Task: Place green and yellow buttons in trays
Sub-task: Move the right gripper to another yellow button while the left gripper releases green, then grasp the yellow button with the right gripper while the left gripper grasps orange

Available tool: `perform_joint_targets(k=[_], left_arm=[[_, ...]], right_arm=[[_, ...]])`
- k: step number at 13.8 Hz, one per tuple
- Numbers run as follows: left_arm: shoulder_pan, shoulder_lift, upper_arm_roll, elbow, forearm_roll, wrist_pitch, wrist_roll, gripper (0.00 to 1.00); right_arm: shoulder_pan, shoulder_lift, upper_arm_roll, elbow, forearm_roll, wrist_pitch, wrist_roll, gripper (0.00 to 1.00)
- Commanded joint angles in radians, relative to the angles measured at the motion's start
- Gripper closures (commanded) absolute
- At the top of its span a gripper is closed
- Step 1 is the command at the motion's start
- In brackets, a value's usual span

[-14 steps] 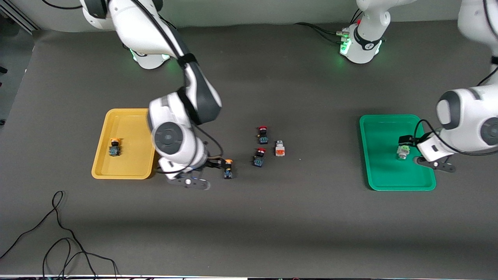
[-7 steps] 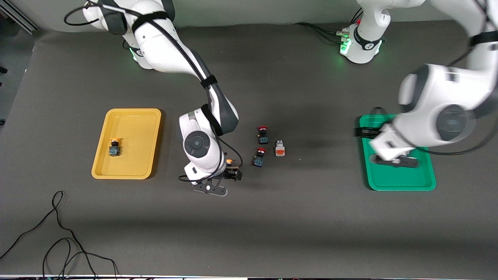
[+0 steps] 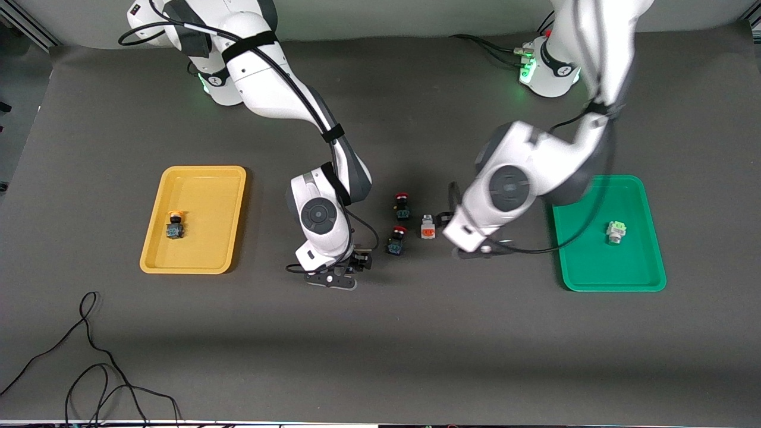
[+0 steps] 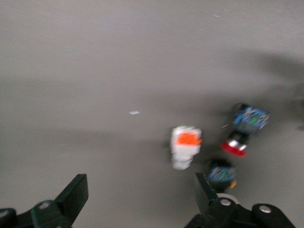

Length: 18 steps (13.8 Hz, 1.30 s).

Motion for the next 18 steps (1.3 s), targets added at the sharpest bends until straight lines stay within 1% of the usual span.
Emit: perform_joint_targets(k=[1, 2, 4, 6, 7, 11, 14, 15, 16, 17, 18], left_arm=[[-0.062, 0.109, 0.020, 0.041, 0.003, 0.098, -0.062, 0.00], [-0.064, 0.131, 0.020, 0.039, 0.005, 0.121, -0.061, 0.00], [-0.071, 0.155, 0.020, 0.033, 0.005, 0.134, -0.056, 0.00], [-0.074, 0.165, 0.020, 0.024, 0.006, 0.135, -0.055, 0.00], [-0.076, 0.174, 0.020, 0.023, 0.006, 0.137, -0.056, 0.00], [-0.090, 0.192, 0.020, 0.000, 0.006, 0.186, -0.058, 0.00], [-0.097, 0.202, 0.022, -0.004, 0.006, 0.200, -0.061, 0.00], [-0.096, 0.202, 0.022, -0.004, 0.006, 0.200, -0.061, 0.02], [-0.094, 0.200, 0.020, -0.004, 0.005, 0.198, -0.062, 0.42], [-0.094, 0.200, 0.022, -0.005, 0.005, 0.198, -0.067, 0.99], [-0.096, 0.195, 0.022, -0.005, 0.003, 0.188, -0.082, 1.00]], right_arm=[[0.003, -0.027, -0.003, -0.026, 0.013, 0.007, -0.033, 0.67], [0.003, -0.032, -0.003, -0.026, 0.013, 0.007, -0.042, 0.73], [-0.007, -0.047, -0.003, -0.025, 0.016, -0.012, -0.062, 0.73], [-0.011, -0.081, -0.006, -0.009, 0.013, -0.080, -0.062, 0.73], [-0.011, -0.101, -0.009, -0.002, 0.012, -0.123, -0.064, 0.73], [-0.029, -0.193, -0.017, 0.087, 0.009, -0.348, -0.068, 0.73], [-0.110, -0.260, -0.020, 0.081, 0.007, -0.440, -0.246, 0.73], [-0.142, -0.282, -0.029, 0.075, 0.007, -0.485, -0.325, 0.73], [-0.161, -0.302, -0.055, 0.066, -0.002, -0.537, -0.420, 0.73], [-0.159, -0.318, -0.103, 0.049, -0.031, -0.558, -0.508, 0.73], [-0.155, -0.350, -0.149, 0.006, -0.055, -0.565, -0.577, 0.73]])
